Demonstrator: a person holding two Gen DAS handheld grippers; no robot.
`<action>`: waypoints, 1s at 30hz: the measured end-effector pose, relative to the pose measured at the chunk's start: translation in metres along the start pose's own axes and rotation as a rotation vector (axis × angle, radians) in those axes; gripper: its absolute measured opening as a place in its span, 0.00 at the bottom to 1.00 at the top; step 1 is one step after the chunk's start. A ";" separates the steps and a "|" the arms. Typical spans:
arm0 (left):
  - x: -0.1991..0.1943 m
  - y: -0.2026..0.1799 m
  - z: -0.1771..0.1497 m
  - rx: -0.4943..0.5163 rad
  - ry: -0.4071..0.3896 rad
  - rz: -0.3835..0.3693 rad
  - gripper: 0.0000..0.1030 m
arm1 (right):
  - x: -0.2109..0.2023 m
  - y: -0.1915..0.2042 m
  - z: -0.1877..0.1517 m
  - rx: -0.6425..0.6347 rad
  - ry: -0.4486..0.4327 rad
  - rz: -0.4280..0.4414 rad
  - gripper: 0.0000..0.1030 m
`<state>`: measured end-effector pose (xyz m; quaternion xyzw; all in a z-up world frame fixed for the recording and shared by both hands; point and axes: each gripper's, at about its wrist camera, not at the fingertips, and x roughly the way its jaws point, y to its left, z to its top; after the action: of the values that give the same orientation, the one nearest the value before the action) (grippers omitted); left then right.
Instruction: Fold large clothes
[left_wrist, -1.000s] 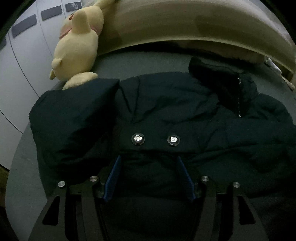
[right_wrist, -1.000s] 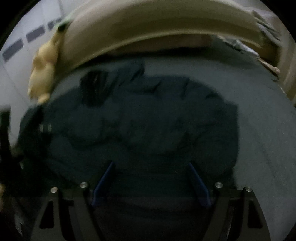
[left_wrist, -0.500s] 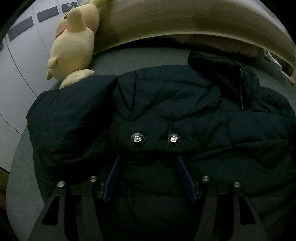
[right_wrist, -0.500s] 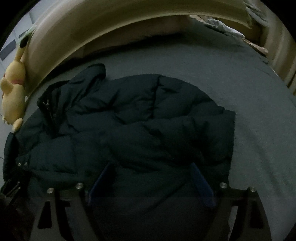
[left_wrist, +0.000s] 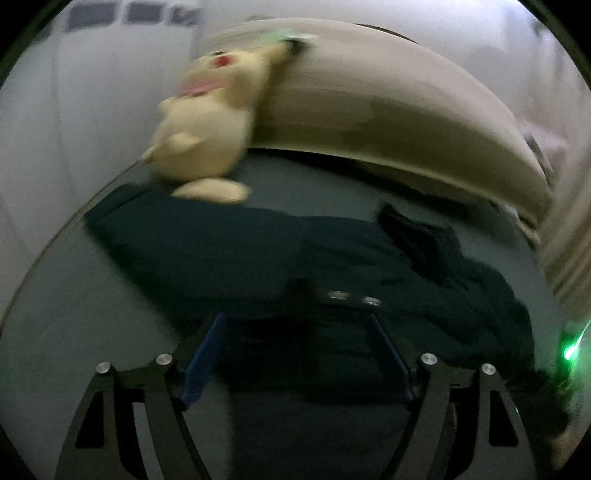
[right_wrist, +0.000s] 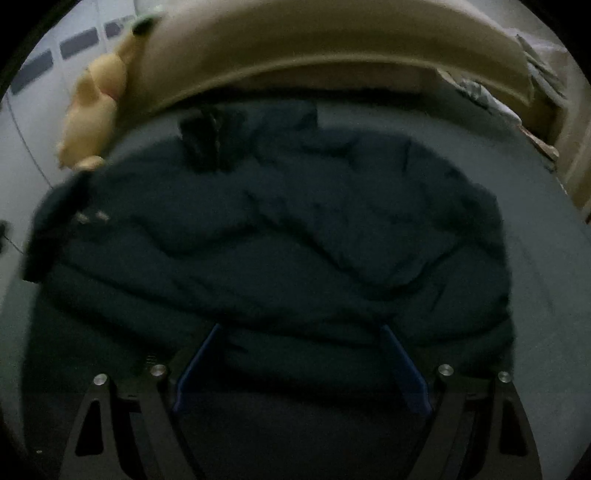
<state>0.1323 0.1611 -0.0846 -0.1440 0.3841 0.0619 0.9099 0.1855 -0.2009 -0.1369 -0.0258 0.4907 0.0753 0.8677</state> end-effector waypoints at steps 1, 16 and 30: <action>-0.001 0.027 0.007 -0.062 0.001 0.008 0.77 | -0.002 -0.002 0.000 0.026 -0.015 -0.001 0.86; 0.096 0.238 0.073 -0.734 -0.003 -0.089 0.75 | -0.022 0.000 -0.035 0.069 -0.177 0.007 0.87; 0.063 0.147 0.119 -0.280 -0.120 0.159 0.06 | -0.014 0.001 -0.036 0.077 -0.167 0.027 0.89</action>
<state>0.2247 0.3375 -0.0826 -0.2347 0.3270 0.1952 0.8944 0.1476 -0.2055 -0.1441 0.0204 0.4196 0.0700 0.9048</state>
